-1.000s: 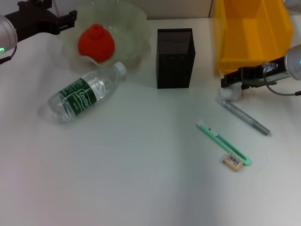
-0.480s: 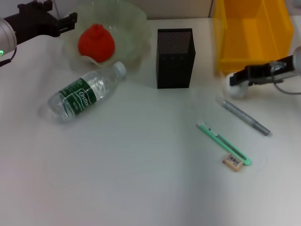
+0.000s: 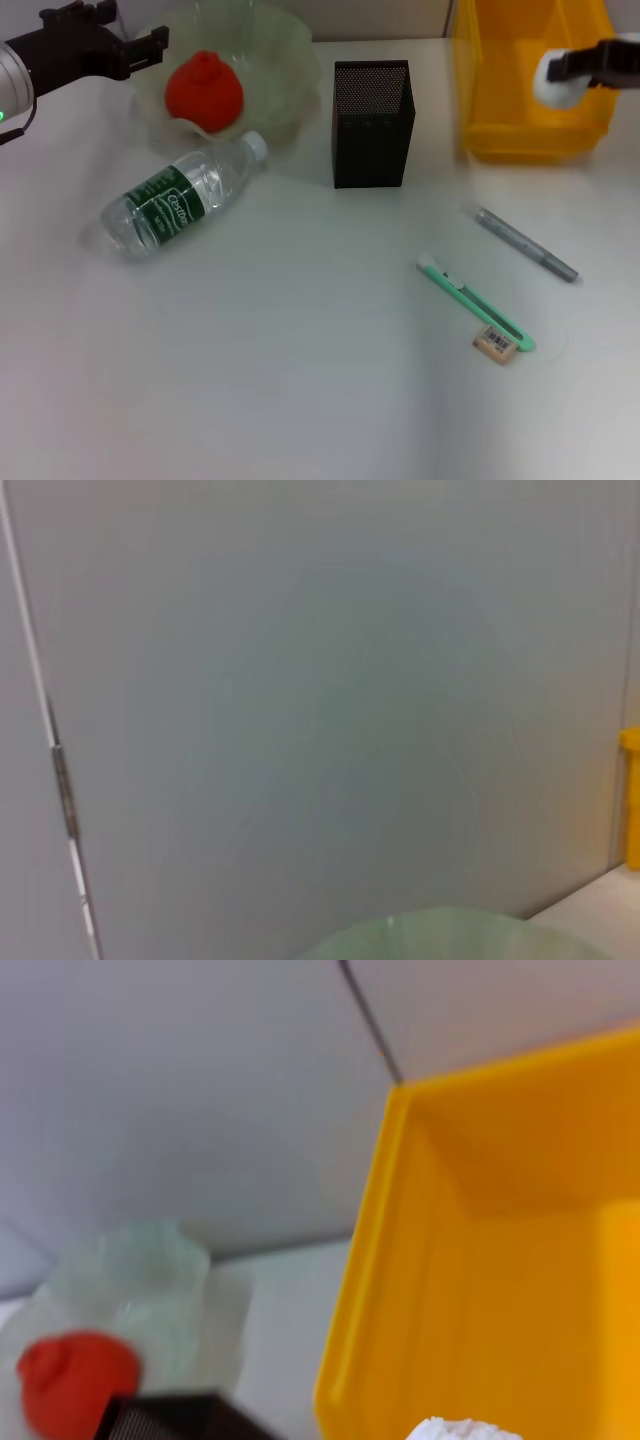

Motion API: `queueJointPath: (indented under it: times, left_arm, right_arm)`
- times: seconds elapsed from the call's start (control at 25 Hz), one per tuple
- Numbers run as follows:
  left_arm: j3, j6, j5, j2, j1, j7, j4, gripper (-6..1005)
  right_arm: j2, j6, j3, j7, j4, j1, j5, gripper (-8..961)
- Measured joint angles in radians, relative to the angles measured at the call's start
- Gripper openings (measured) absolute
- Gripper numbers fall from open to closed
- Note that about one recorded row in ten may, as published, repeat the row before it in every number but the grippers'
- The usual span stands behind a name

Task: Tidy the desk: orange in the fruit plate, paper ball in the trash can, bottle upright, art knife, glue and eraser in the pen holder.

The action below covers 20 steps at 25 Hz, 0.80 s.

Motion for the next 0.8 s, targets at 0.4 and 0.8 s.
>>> queueJointPath:
  times: [0.4, 0.8]
  left_arm:
    - [0.002, 0.166, -0.001, 0.002, 0.062, -0.1, 0.096, 761]
    - [0.111, 0.24, 0.064, 0.005, 0.151, -0.248, 0.205, 762]
  right_arm:
    - [0.01, 0.263, -0.009, -0.126, 0.095, 0.015, 0.047, 417]
    - [0.005, 0.368, 0.002, -0.32, 0.249, 0.019, 0.168, 522]
